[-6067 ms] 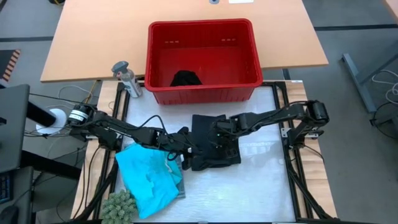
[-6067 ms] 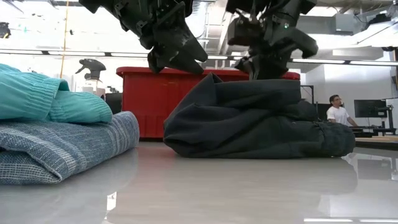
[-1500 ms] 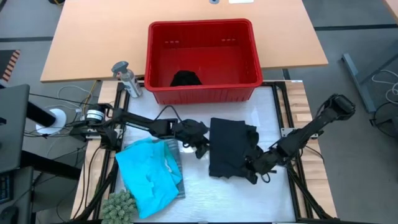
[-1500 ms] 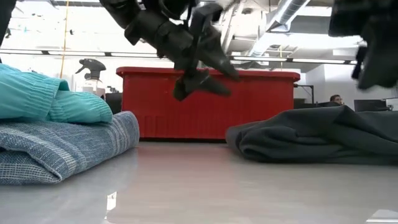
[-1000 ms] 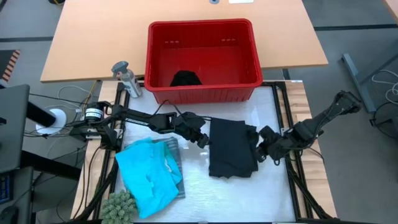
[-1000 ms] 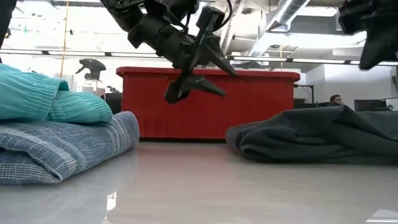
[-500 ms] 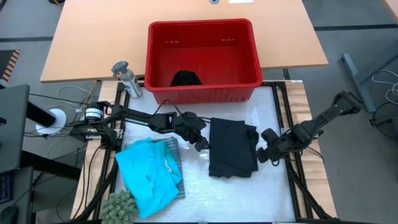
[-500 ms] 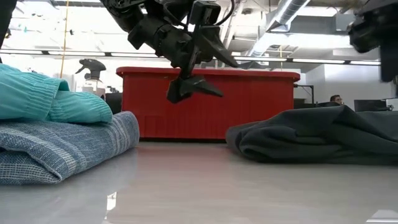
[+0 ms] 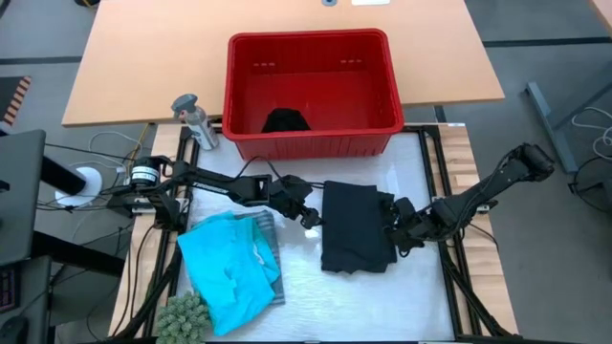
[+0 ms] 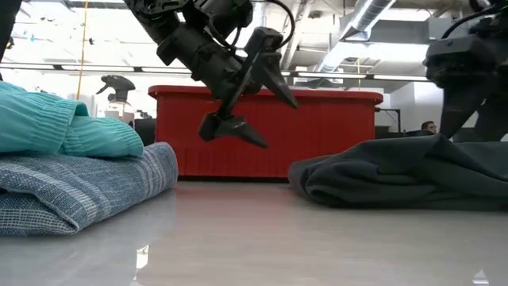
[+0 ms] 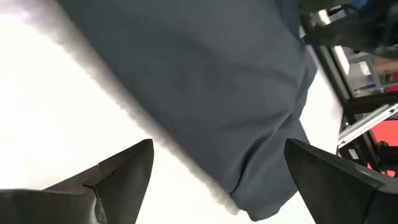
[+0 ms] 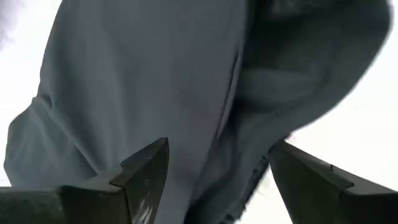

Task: Fold Laundry from Bin
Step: Stack the black shorts on top of the folded light blue shorts

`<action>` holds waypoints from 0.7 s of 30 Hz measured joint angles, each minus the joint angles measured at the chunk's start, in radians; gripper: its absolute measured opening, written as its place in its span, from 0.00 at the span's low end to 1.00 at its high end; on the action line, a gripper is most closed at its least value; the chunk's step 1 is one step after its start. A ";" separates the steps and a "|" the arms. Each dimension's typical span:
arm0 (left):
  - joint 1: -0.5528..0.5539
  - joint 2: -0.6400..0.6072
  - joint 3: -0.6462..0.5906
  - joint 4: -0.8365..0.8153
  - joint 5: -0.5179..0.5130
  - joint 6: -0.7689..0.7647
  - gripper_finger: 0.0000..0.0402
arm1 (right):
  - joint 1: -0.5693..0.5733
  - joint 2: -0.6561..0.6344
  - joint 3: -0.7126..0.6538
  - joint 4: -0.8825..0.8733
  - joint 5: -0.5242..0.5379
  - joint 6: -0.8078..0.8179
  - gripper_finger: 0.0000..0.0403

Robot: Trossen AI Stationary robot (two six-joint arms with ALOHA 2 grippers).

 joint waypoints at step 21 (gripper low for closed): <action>-0.021 0.141 -0.002 0.194 -0.015 -0.066 0.87 | -0.070 0.056 -0.088 0.098 -0.076 0.001 0.75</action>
